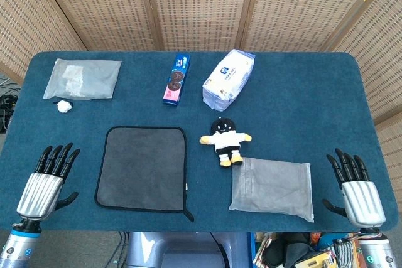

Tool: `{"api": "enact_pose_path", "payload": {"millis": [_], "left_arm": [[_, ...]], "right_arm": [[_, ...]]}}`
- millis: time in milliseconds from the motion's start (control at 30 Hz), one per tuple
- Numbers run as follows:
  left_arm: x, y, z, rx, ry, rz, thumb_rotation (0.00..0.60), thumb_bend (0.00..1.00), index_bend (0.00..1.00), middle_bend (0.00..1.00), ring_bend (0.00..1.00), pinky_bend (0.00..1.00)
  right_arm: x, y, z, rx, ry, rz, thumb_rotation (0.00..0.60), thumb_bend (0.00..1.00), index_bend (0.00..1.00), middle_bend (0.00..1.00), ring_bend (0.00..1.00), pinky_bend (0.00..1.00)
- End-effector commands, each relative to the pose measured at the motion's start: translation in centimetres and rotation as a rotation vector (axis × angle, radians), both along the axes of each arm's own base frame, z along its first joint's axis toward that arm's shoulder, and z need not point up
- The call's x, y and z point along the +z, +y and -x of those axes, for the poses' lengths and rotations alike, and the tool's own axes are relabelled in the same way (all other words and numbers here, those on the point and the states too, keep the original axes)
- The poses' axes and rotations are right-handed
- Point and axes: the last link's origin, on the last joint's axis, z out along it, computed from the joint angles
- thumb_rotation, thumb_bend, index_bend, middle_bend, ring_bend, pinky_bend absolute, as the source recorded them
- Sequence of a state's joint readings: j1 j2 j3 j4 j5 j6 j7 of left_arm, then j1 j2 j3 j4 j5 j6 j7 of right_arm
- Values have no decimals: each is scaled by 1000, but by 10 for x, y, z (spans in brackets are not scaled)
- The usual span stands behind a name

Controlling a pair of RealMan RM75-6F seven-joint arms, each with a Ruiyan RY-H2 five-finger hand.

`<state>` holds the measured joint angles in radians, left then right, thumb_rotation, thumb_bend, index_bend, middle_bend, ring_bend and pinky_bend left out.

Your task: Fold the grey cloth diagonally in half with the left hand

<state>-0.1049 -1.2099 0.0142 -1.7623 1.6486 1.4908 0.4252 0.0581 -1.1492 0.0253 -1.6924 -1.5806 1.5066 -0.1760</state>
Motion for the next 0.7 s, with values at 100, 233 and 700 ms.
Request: {"api": "enact_pose_path", "payload": {"millis": [100, 233, 700], "left_arm": [[-1, -1, -1, -7, 0, 3, 600, 142, 0, 0, 0, 0], [-1, 0, -1, -14, -2, 8, 600, 141, 0, 0, 0, 0], [1, 9, 6, -89, -3, 82, 600, 145, 0, 0, 0, 0]], "right_arm": [[1, 0, 0, 2, -1, 1, 600, 0, 0, 0, 0, 0], [0, 0, -1, 3, 1, 1, 600, 0, 0, 0, 0, 0], [0, 0, 1, -7, 2, 5, 600, 0, 0, 0, 0, 0]]}}
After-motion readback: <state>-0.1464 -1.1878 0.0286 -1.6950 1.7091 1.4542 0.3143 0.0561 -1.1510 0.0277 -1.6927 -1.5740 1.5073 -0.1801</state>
